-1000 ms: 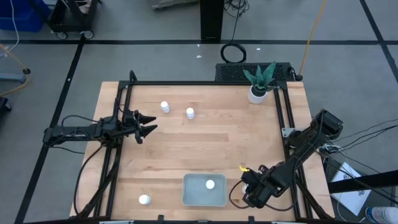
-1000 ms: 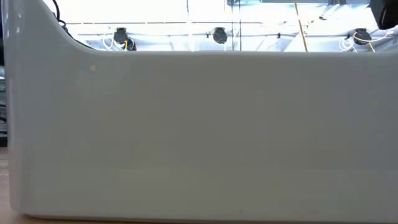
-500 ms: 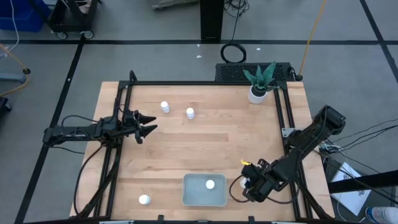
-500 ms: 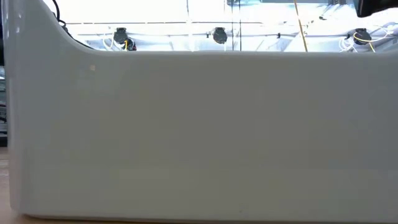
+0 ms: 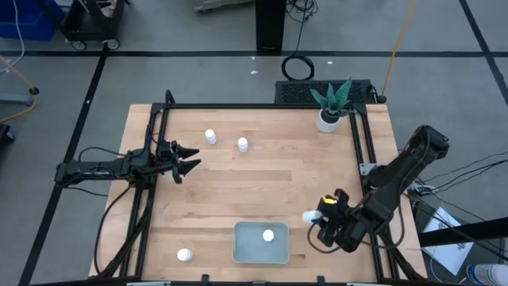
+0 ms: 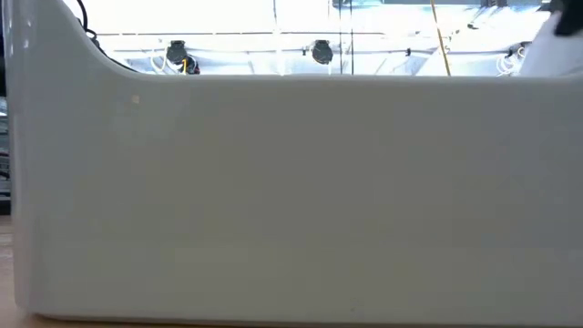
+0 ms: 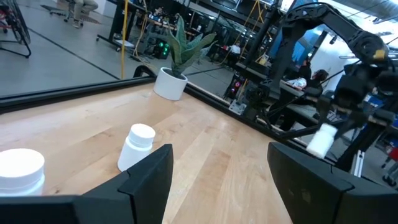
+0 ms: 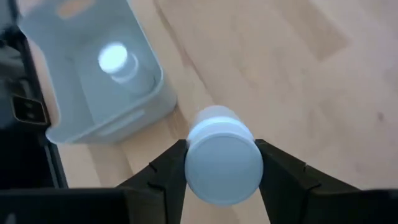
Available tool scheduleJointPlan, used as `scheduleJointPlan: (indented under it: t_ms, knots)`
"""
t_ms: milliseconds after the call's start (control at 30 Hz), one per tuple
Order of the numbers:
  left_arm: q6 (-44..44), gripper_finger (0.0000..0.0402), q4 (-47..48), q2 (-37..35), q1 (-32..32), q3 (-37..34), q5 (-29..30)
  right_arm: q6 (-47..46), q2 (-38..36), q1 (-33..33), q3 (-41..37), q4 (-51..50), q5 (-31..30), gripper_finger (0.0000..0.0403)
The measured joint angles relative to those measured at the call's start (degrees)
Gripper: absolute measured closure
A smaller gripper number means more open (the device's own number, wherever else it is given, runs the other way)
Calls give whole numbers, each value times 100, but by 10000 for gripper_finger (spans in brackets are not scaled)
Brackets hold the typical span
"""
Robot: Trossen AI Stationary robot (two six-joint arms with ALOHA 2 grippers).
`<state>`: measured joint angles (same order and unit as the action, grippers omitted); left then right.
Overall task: Pick and place pill bottles into a basket
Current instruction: Put the white pill bottle into the gray bin
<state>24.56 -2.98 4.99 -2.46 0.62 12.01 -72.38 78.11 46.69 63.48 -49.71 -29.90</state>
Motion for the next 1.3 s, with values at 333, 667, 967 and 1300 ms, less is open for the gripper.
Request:
scheduleJointPlan:
  t_ms: [333, 667, 967, 1300]
  knots:
    - [62, 133, -7, -2, 2, 0, 5, 1366, -575, 366, 7, 414, -1753, 251]
    - [-1, 133, -7, 0, 2, 0, 7, 3727, -1006, 495, 9, 1481, -3585, 251]
    - [-42, 133, -9, 0, 1, 0, 9, 4859, -1066, 415, -531, 2523, -5199, 251]
    - [-63, 133, -22, -2, 2, 0, 201, 7118, -1066, -301, -1272, 5558, -4451, 251]
